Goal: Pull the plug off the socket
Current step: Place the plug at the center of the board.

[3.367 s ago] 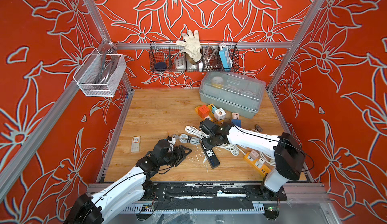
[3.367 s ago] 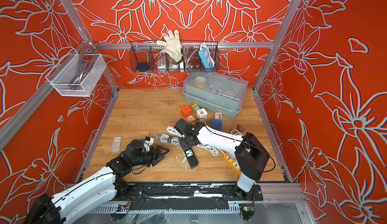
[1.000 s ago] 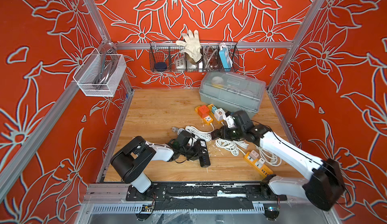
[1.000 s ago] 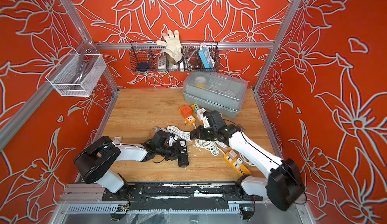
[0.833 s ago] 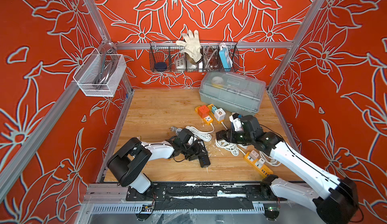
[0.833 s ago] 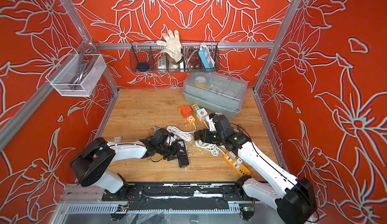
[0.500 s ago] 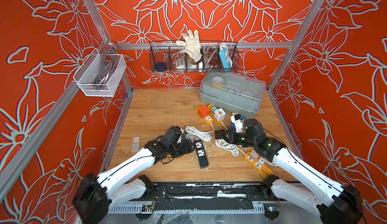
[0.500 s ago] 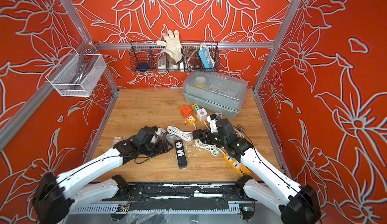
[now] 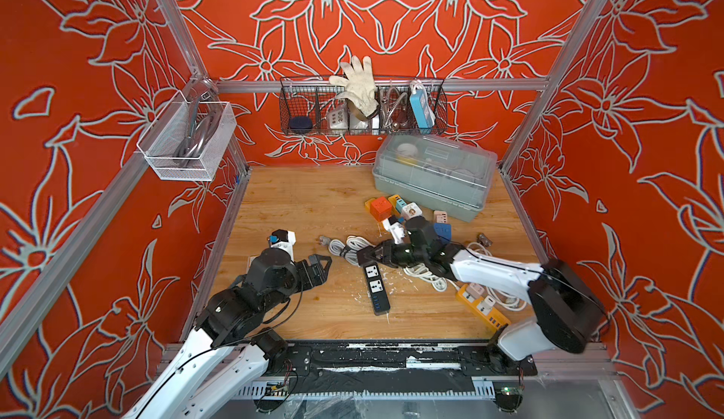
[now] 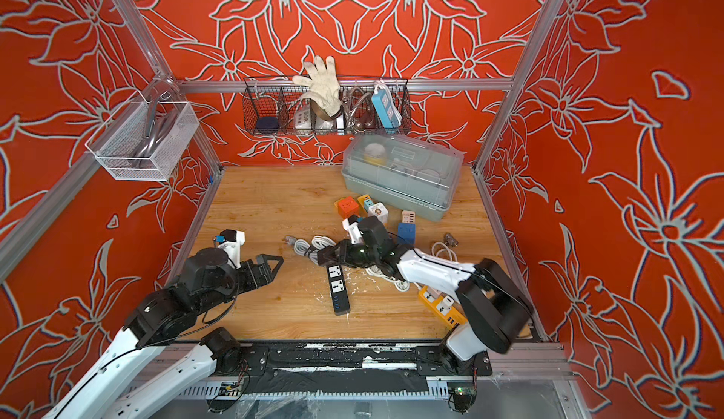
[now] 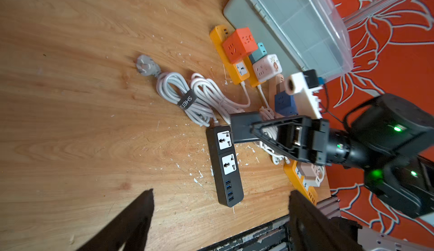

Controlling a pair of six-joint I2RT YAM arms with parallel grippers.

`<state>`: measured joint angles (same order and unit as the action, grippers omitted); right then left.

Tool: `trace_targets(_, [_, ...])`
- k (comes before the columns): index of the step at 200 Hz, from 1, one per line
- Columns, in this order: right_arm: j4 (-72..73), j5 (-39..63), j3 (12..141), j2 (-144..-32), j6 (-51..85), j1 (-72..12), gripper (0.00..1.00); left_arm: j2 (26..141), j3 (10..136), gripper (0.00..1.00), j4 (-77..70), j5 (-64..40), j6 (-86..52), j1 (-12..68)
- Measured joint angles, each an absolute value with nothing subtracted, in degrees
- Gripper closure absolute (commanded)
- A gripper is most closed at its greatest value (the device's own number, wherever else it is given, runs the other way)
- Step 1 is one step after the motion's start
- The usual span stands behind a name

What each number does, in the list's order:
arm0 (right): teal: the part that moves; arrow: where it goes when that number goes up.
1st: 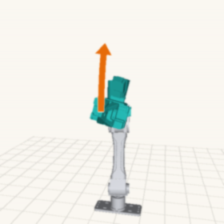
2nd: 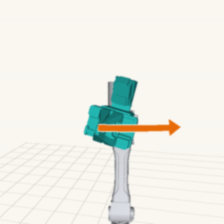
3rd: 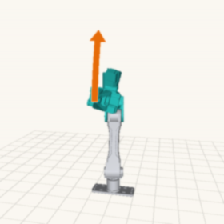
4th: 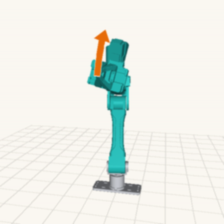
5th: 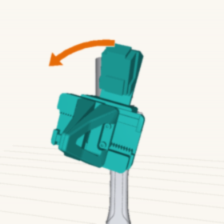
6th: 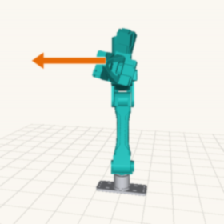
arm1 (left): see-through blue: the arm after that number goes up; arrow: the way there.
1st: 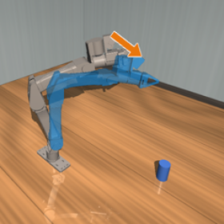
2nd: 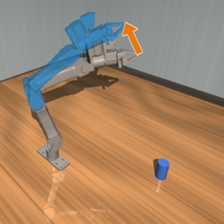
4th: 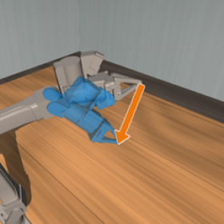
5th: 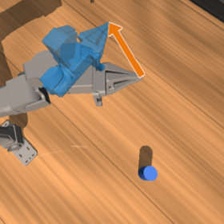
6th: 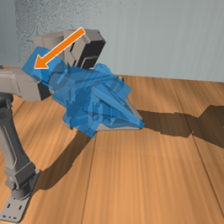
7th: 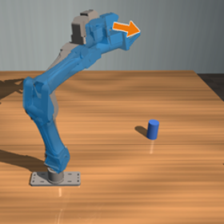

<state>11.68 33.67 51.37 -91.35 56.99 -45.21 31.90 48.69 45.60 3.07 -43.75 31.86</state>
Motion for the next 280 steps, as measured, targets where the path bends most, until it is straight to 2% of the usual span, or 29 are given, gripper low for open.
trace_targets(84, [2.20, 30.68, 95.20, -126.63, 59.51, -47.59, 0.78, 24.23, 50.43, 0.12, 51.77, 4.75, -45.45, 31.86])
trace_targets(124, [-7.38, 28.38, 116.05, -141.14, 61.30, -47.51, 0.72, 24.40, 50.15, 0.12, 52.42, 2.70, -46.37, 31.86])
trace_targets(136, [-10.07, 27.88, 121.78, -144.77, 62.33, -47.48, 0.67, 24.56, 50.33, 0.12, 52.90, 2.33, -46.37, 31.86])
trace_targets(154, [-14.59, 27.24, 130.32, -149.73, 63.33, -47.22, 0.55, 24.56, 50.70, 0.12, 53.95, 2.20, -46.35, 31.86])
trace_targets(165, [-17.85, 26.96, 135.63, -152.33, 63.59, -47.13, 0.44, 24.53, 50.98, 0.12, 54.41, 2.20, -46.33, 31.86])
trace_targets(180, [-22.44, 26.83, 140.86, -154.04, 62.11, -46.89, 0.38, 24.53, 51.33, 0.12, 54.72, 2.20, -46.30, 31.86])
trace_targets(206, [-28.88, 26.76, 142.69, -151.89, 57.12, -46.22, 0.38, 24.53, 51.44, 0.12, 54.76, 2.11, -46.30, 31.86])
trace_targets(223, [-31.33, 26.30, 137.27, -146.17, 51.64, -45.76, 0.38, 24.56, 51.44, 0.12, 54.41, 1.63, -46.37, 31.86])
trace_targets(246, [-30.20, 25.56, 119.13, -130.43, 44.38, -45.19, 0.38, 24.56, 50.92, 0.12, 51.86, 0.45, -47.03, 31.86])
trace_targets(280, [-22.52, 21.89, 88.29, -99.09, 35.75, -44.97, 0.38, 25.04, 45.87, 0.12, 44.77, -3.64, -49.87, 31.86])
